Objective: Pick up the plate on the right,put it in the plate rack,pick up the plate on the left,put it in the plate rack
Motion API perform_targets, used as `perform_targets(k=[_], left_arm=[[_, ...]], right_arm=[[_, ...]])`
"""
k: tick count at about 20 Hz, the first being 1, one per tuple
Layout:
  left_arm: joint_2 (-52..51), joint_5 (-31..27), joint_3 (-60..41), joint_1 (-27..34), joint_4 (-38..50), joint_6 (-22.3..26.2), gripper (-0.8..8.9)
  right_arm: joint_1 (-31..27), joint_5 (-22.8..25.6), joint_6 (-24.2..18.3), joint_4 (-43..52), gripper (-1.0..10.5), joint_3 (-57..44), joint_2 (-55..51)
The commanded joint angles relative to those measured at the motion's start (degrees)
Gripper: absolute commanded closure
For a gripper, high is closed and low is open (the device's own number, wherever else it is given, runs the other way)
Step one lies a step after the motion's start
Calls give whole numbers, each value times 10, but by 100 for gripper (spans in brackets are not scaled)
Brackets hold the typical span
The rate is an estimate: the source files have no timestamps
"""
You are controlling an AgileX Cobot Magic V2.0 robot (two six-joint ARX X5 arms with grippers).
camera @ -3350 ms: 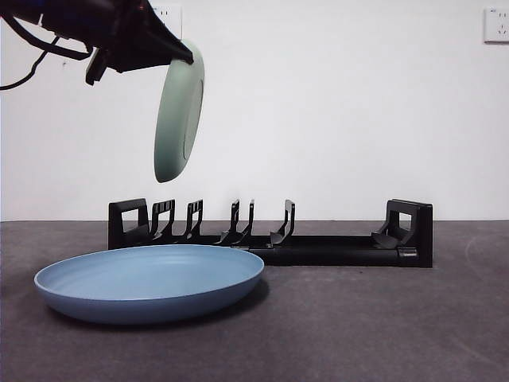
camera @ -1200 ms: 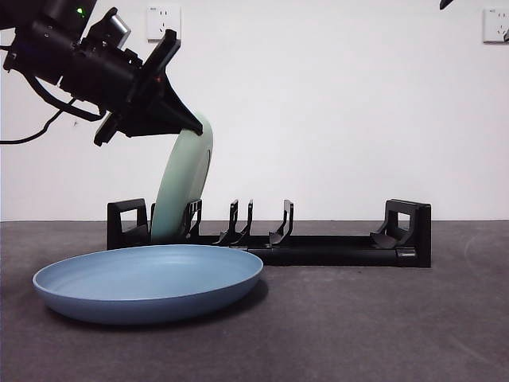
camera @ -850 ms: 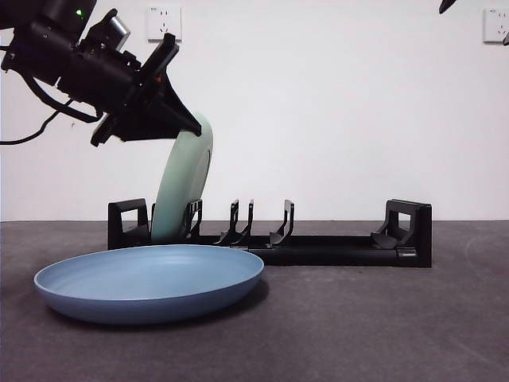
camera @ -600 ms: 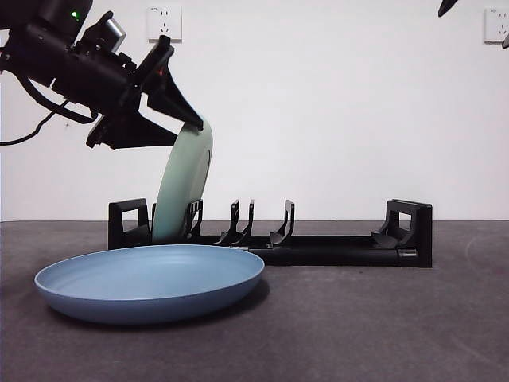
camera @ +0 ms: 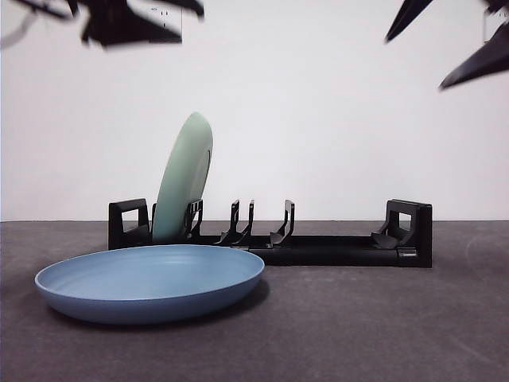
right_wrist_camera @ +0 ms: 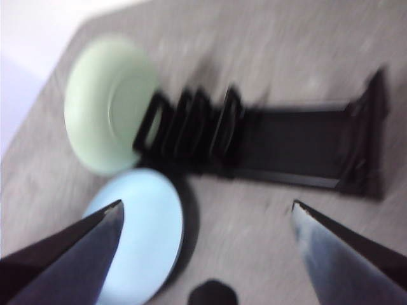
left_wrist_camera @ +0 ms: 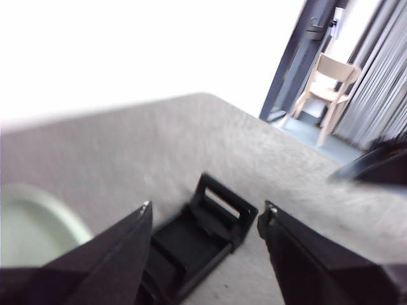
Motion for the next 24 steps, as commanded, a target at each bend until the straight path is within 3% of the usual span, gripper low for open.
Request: perform_targets(k=[1,5,7,10,14,20,24], left_arm=[[-71,-84,-3,-27,-69,147,522],[-179,-282,-3,-115,-200,361,522],[-206,-364,-3,-151,-243,391,523],[-226,-454,-3,-200,-275,392,522],[-235,-508,-3,-250,-287,392,522],[-235,-521,-3,-287,-292,392,523],[-235,-522,-3,-294,-293,392,523]], right_arm=[[41,-3,2,-15,510,1,44],[117,-14,-8,-2,511,1,140],[144,-14,-8,23,515,1,190],[176,-16,-8,65,644,1,261],[193,-16,9,109,646,1,329],[197,-19,29,155,699,1,381],[206,-57,60,188,700,1,397]])
